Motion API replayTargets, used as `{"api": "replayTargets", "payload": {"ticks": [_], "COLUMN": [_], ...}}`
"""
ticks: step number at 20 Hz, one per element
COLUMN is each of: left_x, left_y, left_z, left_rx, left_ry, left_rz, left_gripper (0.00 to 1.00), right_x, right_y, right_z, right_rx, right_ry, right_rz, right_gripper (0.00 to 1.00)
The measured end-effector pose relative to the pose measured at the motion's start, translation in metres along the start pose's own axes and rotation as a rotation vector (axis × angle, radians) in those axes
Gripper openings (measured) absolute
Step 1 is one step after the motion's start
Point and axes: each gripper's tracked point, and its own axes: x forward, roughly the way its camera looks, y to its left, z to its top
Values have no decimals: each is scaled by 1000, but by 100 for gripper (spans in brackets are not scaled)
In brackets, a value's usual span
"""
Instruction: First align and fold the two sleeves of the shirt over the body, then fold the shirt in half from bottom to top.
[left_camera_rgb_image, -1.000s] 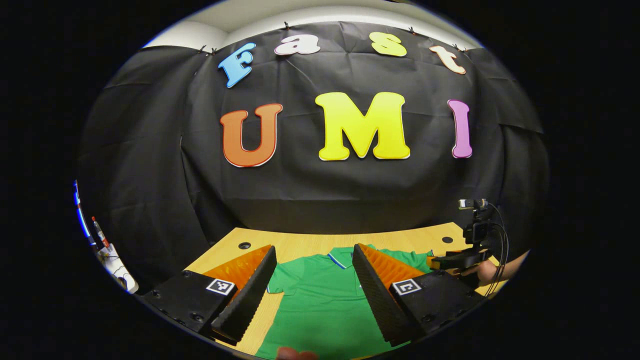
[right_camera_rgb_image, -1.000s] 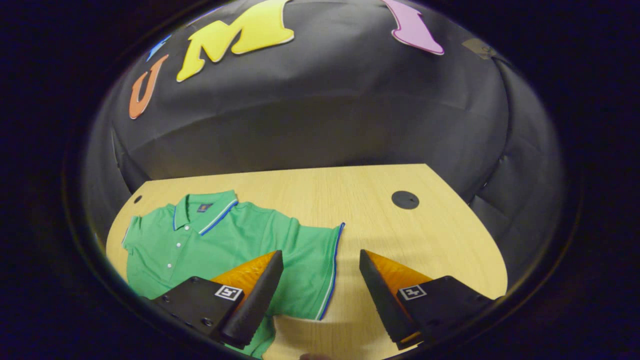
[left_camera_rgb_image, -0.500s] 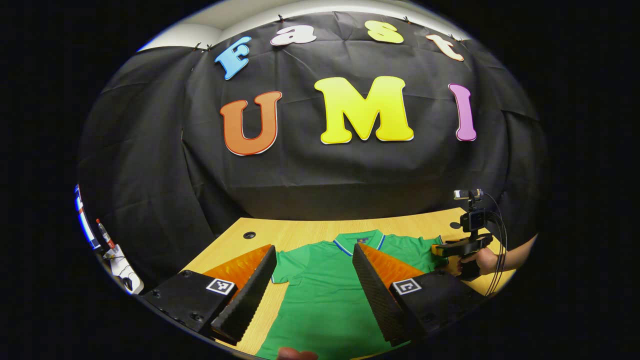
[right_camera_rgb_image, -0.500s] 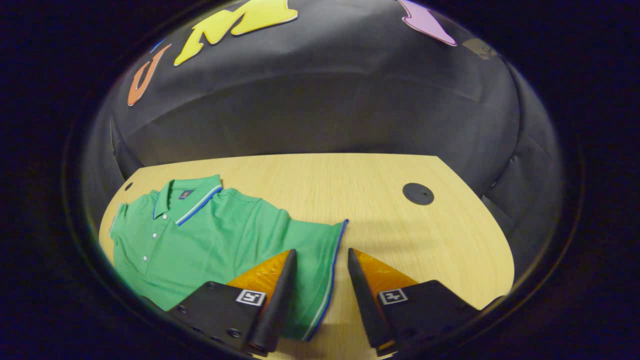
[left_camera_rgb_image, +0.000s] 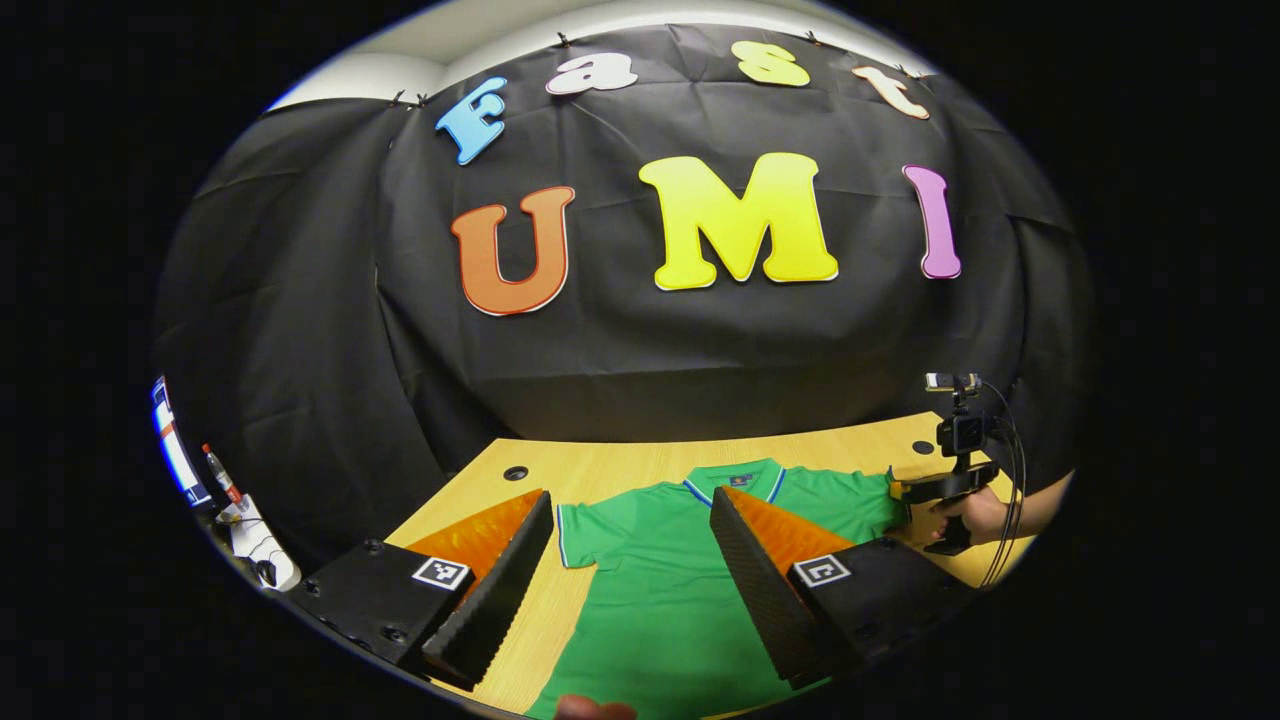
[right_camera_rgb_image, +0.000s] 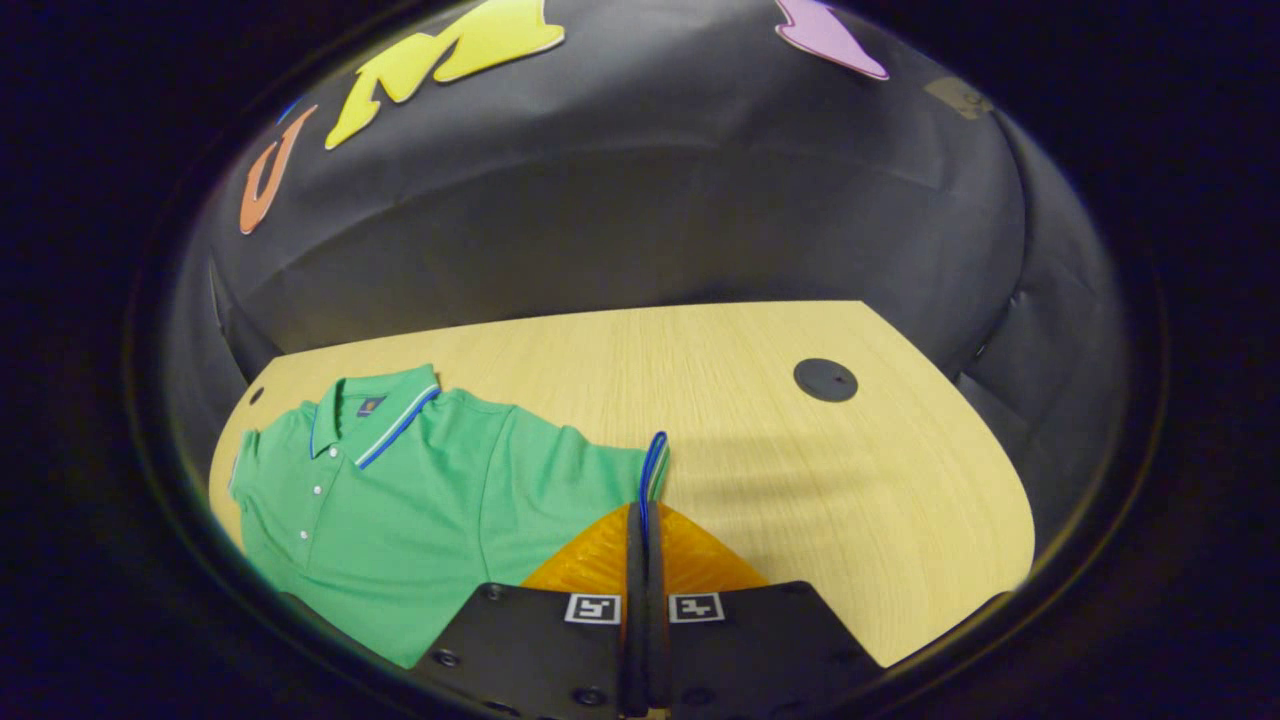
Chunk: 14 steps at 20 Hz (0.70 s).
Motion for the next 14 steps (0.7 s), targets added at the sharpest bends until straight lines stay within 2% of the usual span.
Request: {"api": "replayTargets", "payload": {"ticks": [6,11,12,14], "left_x": [-10,-22,-26,-33], "left_y": [18,41,46,60], "left_z": [4,3,2,2], "left_rx": [-5,-47,-53,-66], "left_ry": [-17,-28,-29,-35], "left_rz": [26,61,68,88], "left_gripper": [100,100,100,100], "right_x": [-30,-54,-56,-58], "right_y": [25,85,98,128], "right_z": [41,71,73,72], "right_rx": [23,42,42,29], "right_ry": [-53,-80,-83,-79], "right_rz": [25,89,100,124], "right_gripper": [3,3,6,3]}}
